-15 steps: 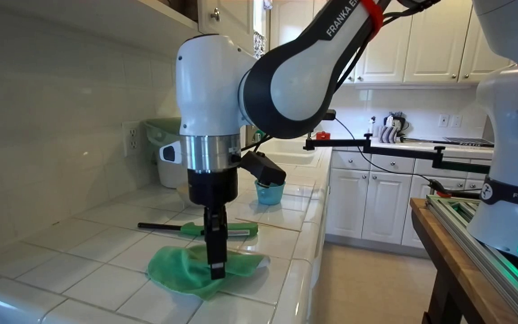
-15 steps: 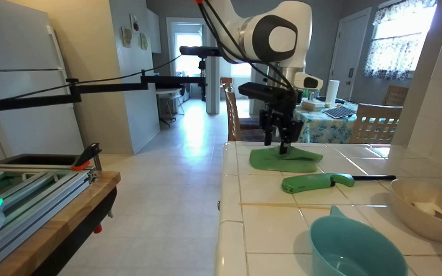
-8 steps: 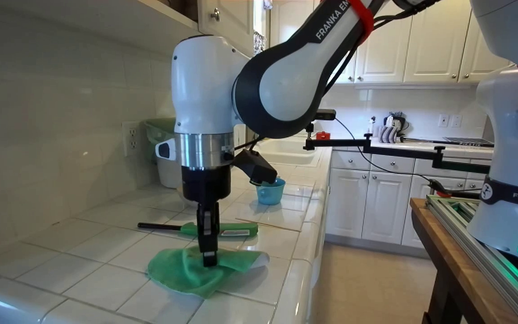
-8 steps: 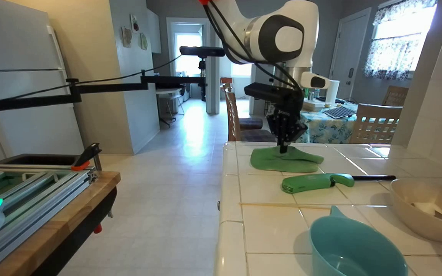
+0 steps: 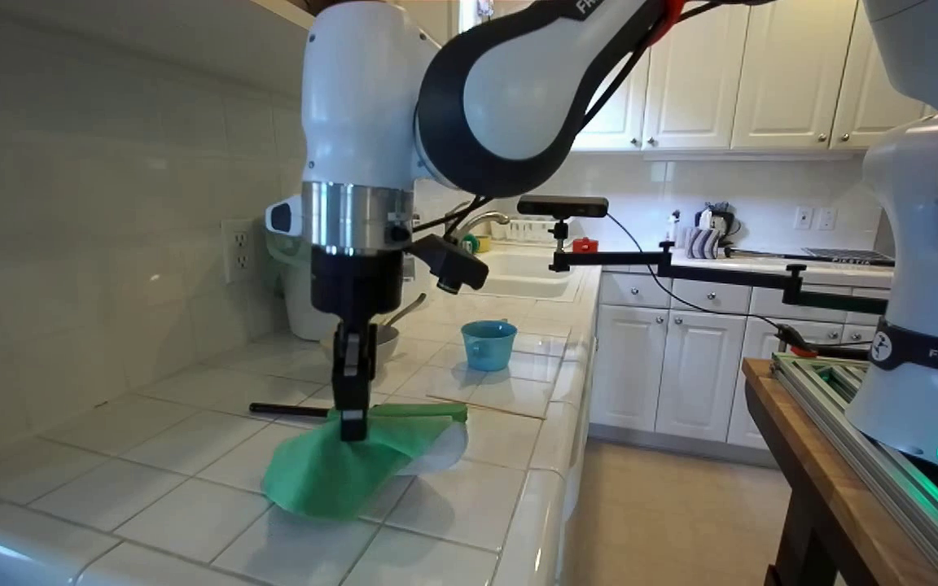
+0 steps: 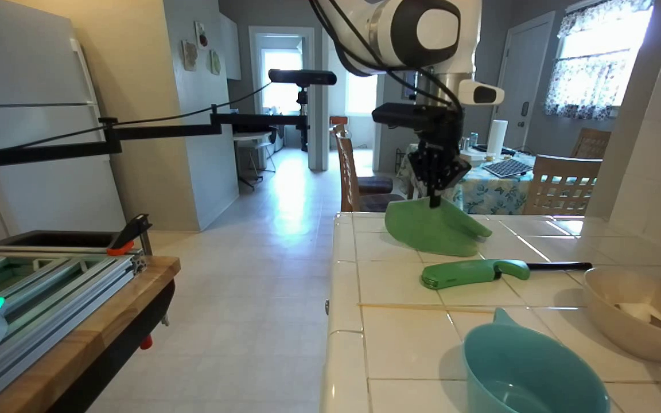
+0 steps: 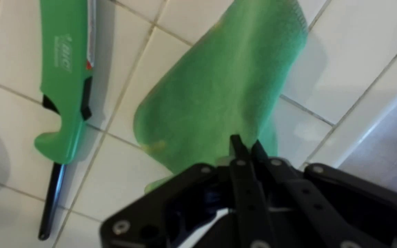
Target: Use the green towel to wipe the counter.
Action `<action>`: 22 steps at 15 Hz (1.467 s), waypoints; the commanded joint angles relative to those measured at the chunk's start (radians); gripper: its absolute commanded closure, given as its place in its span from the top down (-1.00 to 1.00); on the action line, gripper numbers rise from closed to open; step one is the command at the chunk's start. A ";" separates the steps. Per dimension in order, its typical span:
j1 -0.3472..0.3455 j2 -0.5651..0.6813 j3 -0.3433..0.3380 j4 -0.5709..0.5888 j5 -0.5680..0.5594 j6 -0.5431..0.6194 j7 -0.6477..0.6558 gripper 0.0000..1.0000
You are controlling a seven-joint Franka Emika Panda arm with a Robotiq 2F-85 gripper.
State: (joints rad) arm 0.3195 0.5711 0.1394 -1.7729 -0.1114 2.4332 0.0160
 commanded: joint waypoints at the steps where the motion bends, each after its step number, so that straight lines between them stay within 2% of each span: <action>1: -0.002 -0.132 -0.019 -0.086 -0.023 -0.003 0.059 -0.98; 5: 0.003 -0.264 -0.082 -0.161 -0.113 -0.056 0.197 -0.98; 9: -0.012 -0.337 -0.108 -0.235 -0.216 -0.147 0.332 -0.98; 18: -0.039 -0.385 -0.100 -0.336 -0.312 -0.319 0.534 -0.98; 22: -0.058 -0.355 -0.107 -0.355 -0.349 -0.306 0.571 -0.98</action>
State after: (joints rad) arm 0.2772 0.2133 0.0287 -2.1039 -0.4022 2.1093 0.5277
